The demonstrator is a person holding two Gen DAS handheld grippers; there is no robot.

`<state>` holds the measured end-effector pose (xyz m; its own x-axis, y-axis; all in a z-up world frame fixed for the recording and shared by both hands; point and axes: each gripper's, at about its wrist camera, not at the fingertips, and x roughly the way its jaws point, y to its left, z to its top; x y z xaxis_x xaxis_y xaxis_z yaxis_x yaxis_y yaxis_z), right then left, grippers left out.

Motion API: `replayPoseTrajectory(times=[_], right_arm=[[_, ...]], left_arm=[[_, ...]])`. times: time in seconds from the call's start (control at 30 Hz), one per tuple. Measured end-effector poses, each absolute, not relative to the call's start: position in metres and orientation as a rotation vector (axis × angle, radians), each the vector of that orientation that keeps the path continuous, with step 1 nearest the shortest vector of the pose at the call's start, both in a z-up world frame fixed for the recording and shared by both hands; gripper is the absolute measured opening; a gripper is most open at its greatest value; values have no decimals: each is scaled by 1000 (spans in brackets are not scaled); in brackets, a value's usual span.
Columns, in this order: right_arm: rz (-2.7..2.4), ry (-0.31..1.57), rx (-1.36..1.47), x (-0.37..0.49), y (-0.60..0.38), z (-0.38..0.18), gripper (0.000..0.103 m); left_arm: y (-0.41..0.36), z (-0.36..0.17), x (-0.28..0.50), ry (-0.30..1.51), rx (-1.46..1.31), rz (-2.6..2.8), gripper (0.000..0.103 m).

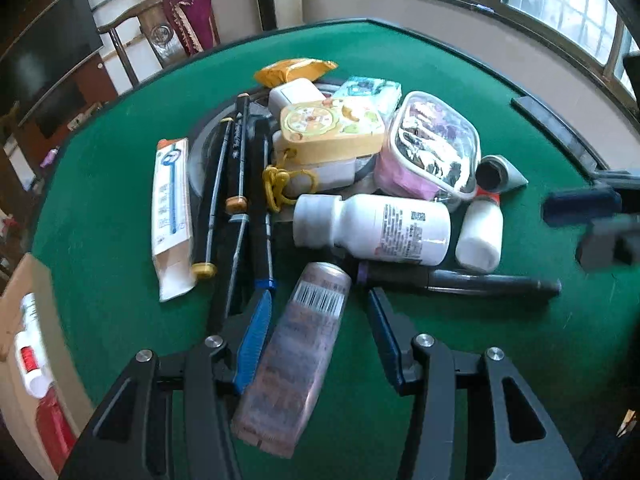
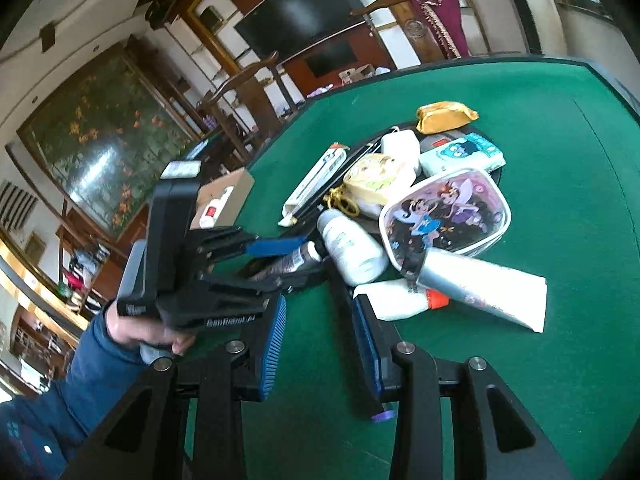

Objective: Organize objects
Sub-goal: 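Move the left gripper to the pile and grasp the pink hand-cream tube, then grasp the black marker with the right gripper while the left lifts the tube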

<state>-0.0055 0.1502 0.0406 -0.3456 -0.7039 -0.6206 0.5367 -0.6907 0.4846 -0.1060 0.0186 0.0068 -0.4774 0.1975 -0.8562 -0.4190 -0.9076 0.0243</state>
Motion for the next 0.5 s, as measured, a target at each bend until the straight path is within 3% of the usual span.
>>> replayPoseTrajectory(times=[0.1,0.17,0.5], right_arm=[[-2098,-183,1111,-5,145,35,39],[-2102,-143,1128,-4,141,31,39],[-2154,198,1193,0,103,6,37]], left_arm=[[16,6,-107,275,-1340,2431,43],[17,7,-100,276,-1327,2430,27],[2,7,-85,244,-1318,2441,27]])
